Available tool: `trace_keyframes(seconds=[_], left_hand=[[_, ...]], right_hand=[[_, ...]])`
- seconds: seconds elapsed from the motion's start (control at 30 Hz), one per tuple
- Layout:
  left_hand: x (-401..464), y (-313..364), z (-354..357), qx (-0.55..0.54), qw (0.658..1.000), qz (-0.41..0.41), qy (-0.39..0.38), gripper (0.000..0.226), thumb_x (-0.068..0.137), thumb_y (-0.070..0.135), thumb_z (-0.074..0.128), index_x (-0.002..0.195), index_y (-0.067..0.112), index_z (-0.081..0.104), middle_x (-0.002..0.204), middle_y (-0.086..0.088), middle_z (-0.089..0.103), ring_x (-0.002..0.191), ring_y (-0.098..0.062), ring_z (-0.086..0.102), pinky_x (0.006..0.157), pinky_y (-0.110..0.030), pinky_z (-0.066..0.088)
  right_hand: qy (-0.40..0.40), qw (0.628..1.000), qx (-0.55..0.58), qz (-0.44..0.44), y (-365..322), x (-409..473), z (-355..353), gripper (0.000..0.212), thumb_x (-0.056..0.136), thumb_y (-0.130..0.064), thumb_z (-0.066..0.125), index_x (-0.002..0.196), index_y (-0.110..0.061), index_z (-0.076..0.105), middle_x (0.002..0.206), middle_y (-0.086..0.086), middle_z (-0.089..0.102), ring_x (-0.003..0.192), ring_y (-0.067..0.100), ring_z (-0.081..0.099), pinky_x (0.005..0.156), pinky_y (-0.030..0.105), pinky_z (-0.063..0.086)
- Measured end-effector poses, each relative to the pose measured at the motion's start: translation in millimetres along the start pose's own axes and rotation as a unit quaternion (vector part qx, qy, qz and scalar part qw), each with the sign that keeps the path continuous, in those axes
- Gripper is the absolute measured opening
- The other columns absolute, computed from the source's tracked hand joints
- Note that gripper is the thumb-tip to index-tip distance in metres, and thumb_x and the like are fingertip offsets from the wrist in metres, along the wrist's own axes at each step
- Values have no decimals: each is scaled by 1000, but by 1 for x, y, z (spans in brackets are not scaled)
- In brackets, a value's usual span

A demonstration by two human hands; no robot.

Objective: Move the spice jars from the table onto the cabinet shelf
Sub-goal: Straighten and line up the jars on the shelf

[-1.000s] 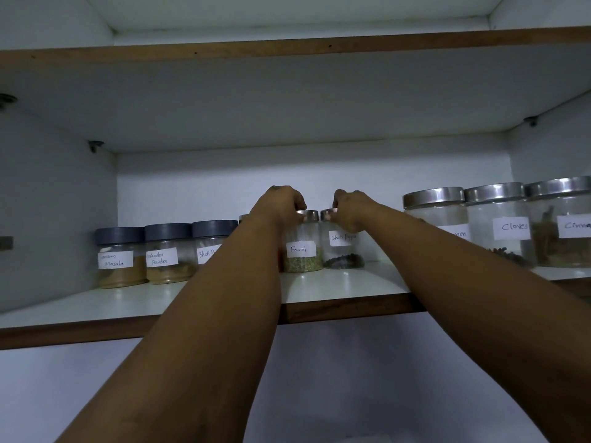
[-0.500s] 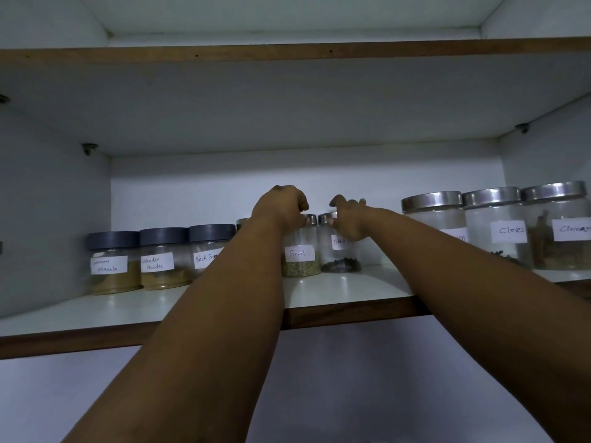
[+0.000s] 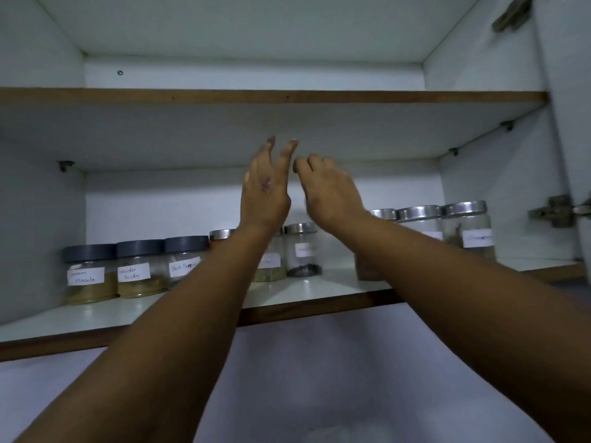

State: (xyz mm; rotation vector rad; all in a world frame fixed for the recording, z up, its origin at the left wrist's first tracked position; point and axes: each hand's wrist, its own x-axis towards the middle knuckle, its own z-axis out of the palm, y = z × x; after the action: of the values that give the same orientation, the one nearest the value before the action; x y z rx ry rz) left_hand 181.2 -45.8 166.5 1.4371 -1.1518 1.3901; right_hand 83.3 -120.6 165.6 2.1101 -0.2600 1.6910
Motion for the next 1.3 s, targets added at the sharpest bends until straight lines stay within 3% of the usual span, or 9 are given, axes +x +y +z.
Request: trace_keyframes(seconds=[0.07,0.13,0.2,0.3,0.4,0.47,0.63,0.73,1.3], left_hand=[[11,20,-8,57,997,16,-40,83,83,-12,45,152,27,23,159,-13,17,145,-31,18,113,-49,26],[21,45,-12,10,999,2,-45,77,88,-1,53,153,23,19,151,-11,33,138,-29,31,111,-49,33],[25,73,-16,-18,999,3,-49,67,92,15,59,150,20,25,117,-5,62,109,-21,56,101,-40,41],[25,113,-13,12,995,36,-96,37,96,20,51,132,17,45,78,-2,63,83,-24,63,91,-36,45],[19,148,3,48,944,2,-326,62,92,12,48,148,22,24,144,-16,44,134,-32,42,108,-42,36],[15,164,13,81,919,-16,-386,70,92,12,49,153,21,16,159,-14,21,146,-31,21,117,-46,25],[7,181,28,172,905,-13,-389,41,100,30,47,136,11,50,139,-13,52,127,-28,47,103,-38,40],[8,177,36,192,892,3,-410,30,100,25,48,122,11,62,122,-10,63,111,-25,55,93,-35,45],[36,97,120,165,869,-47,-465,27,87,10,65,112,17,72,117,-1,69,108,-19,62,96,-30,49]], right_hand=[[-15,1000,-18,-8,25,2,-29,36,90,0,50,124,-11,48,108,14,62,97,31,58,71,38,45],[-56,998,-7,4,57,5,-56,36,91,2,43,124,-11,50,112,16,61,101,34,57,78,42,49],[-102,994,23,38,91,5,-80,39,89,5,44,122,-11,53,115,15,61,104,33,57,83,42,49],[-166,979,70,91,134,-3,-104,40,90,2,50,126,-16,49,111,13,62,97,30,60,83,41,52],[-278,957,53,64,162,-21,-114,45,90,7,45,127,-17,52,120,12,60,104,27,59,88,36,51],[-333,942,12,38,171,-30,-117,49,91,7,44,133,-16,52,132,9,56,117,25,55,87,28,44],[-407,913,-35,-15,174,-34,-112,39,102,-23,48,138,-9,51,138,9,55,124,26,53,103,33,43],[-421,903,-70,-47,172,-34,-103,33,99,-16,50,130,-9,58,130,9,60,115,25,58,98,34,49],[-448,886,-117,-13,176,-9,28,36,92,-8,60,129,-10,59,130,5,60,117,22,58,96,30,49]])
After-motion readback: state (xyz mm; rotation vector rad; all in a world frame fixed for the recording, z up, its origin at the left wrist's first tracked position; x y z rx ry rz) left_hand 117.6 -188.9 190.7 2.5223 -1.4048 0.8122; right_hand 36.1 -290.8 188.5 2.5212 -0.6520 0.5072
